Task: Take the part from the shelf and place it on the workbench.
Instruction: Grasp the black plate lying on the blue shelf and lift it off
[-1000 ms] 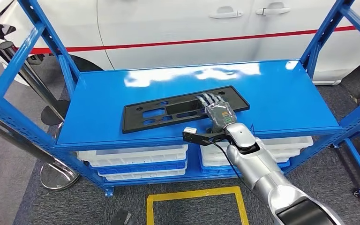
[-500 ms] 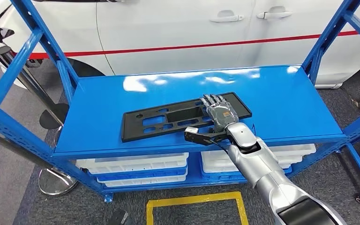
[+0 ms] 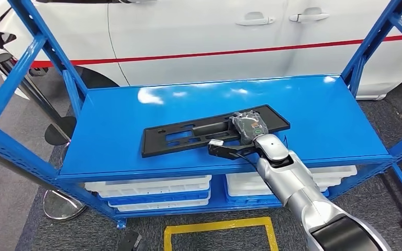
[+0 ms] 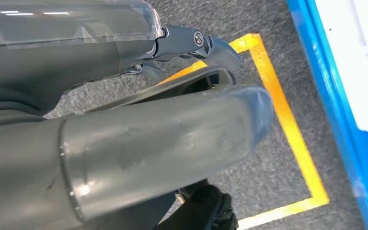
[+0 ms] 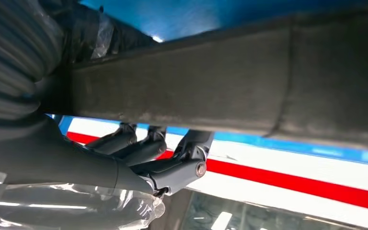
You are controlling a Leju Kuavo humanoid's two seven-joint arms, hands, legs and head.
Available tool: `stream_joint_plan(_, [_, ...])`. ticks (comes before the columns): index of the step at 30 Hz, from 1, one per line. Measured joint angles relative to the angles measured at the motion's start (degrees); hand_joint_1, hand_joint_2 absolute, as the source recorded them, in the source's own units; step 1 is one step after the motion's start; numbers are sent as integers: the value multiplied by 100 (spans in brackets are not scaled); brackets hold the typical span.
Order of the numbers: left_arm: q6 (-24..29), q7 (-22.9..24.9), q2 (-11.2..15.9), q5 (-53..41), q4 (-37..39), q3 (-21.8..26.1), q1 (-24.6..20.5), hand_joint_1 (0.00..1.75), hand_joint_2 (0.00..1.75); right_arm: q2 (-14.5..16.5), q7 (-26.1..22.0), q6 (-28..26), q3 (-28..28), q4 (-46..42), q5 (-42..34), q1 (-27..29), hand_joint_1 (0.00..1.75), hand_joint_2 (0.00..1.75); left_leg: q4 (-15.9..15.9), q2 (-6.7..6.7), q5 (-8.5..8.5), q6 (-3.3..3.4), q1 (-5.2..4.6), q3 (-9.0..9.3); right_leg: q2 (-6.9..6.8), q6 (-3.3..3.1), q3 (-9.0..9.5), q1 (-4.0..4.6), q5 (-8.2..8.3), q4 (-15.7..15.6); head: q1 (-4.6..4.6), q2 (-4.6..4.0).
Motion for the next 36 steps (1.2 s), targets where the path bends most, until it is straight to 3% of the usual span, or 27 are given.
stream_joint_plan(1, [6, 0, 1, -1, 0, 0, 1, 0, 0, 0, -10, 7, 7, 12, 0, -24, 175, 87, 60, 3, -52, -26, 3, -18, -3, -22, 15, -9, 3, -8, -1, 0])
stream_joint_plan(3, [18, 1, 1, -1, 0, 0, -4, 0, 0, 0, -32, 27, 31, 39, -1, -72, 175, 0, 502, 14, -319, -94, 31, -205, -18, -55, 39, -26, 6, -20, -1, 0])
stream_joint_plan(5, [23, 1, 1, -1, 0, 0, -2, 0, 0, 0, -50, 52, 53, 70, -12, -103, 175, 0, 1232, 22, -646, -152, 70, -542, -31, -70, 45, -23, 0, -20, -1, 0])
stream_joint_plan(6, [24, 1, 1, -1, 0, 0, 3, 0, 0, 0, -61, 63, 58, 84, -22, -112, 175, 0, 1491, 23, -714, -166, 87, -669, -35, -72, 46, -21, -2, -20, -1, 0])
stream_joint_plan(7, [25, 1, 1, 0, 0, 0, 7, 0, 0, 0, -72, 73, 61, 96, -40, -122, 175, 0, 1561, 23, -678, -171, 100, -705, -35, -73, 49, -20, -3, -20, -1, 0])
stream_joint_plan(8, [25, 1, 1, 1, 0, 0, 7, 0, 0, 0, -83, 78, 63, 105, -63, -132, 175, 0, 1417, 24, -548, -166, 109, -635, -31, -73, 55, -21, -4, -20, -2, 0])
stream_joint_plan(10, [32, -2, 2, 3, 0, 0, -6, 0, 0, 0, -96, 74, 63, 114, -113, -154, 175, 0, 681, 24, -195, -131, 112, -267, -21, -67, 72, -24, -7, -22, -2, 0])
stream_joint_plan(12, [44, -9, 3, 3, 0, 0, -23, 0, 0, -5, -98, 29, 64, 118, -136, -160, 175, 0, 102, 22, -43, -89, 83, 23, -9, -28, 71, -20, -6, -30, -1, 0])
stream_joint_plan(15, [68, -16, 6, 3, 0, 0, -20, 0, 0, -14, -75, -104, 64, 126, -126, -130, 175, 0, -72, 20, -23, -17, 54, 101, 2, 77, 78, -32, 18, -84, 0, 0])
stream_joint_plan(17, [88, -19, 8, 4, 0, 0, -16, 0, 0, -36, -41, -207, 65, 123, -105, -93, 175, 0, -188, 32, 37, 55, 71, 156, 3, 126, 42, -40, -66, 4, 2, 0])
stream_joint_plan(21, [132, -25, 12, 37, 0, 0, -9, 0, 0, -122, 15, -413, 65, -82, -91, 115, 175, 0, -246, 46, 68, 130, 59, 177, 3, 157, -521, -40, -624, 1151, 4, 0])
stream_joint_plan(22, [150, -28, 14, 46, 0, 1, 3, 0, 0, -167, 22, -443, 64, -242, -109, 206, 175, 0, -236, 42, 61, 134, 57, 176, 1, 166, -596, -44, -620, 1290, 5, 0])
stream_joint_plan(23, [165, -34, 16, 51, 0, 1, 18, 0, 0, -217, 22, -455, 65, -436, -133, 289, 175, 0, -219, 38, 50, 133, 57, 174, -1, 175, -574, -51, -512, 1229, 5, 0])
stream_joint_plan(25, [180, -54, 19, 64, 0, 2, 46, 0, 0, -322, 17, -425, 64, -848, -196, 385, 175, 0, -147, 30, 5, 102, 58, 155, -10, 183, -306, -70, -153, 638, 6, 0])
stream_joint_plan(27, [187, -77, 20, 93, 0, 2, 53, 0, 0, -431, 13, -349, 60, -1273, -282, 417, 175, 0, -29, 25, -53, 41, 37, 92, -12, 160, -82, -68, 23, 125, 3, 0])
stream_joint_plan(30, [198, -92, 26, 126, 0, 2, 75, 0, 0, -605, -14, -233, 42, -1850, -388, 447, 175, 0, 25, 19, -77, -25, 28, 37, -5, 75, -60, -48, 18, 27, 0, 0])
stream_joint_plan(32, [203, -97, 33, 133, 0, 3, 93, 0, 0, -698, -30, -190, 19, -2125, -432, 445, 175, 0, 164, 24, -182, -80, 43, -12, -2, 14, -46, -60, 33, 5, -1, 0])
stream_joint_plan(34, [206, -102, 38, 128, 0, 4, 97, 0, 0, -777, -52, -138, -10, -2354, -490, 421, 175, 0, 679, 31, -471, -148, 73, -237, -1, -29, -32, -66, 36, -6, -2, 0])
stream_joint_plan(36, [206, -102, 38, 121, 0, 4, 97, 0, 0, -861, -79, -76, -36, -2522, -545, 377, 175, 0, 1361, 31, -729, -185, 101, -575, -3, -46, -27, -55, 30, -5, -2, 0])
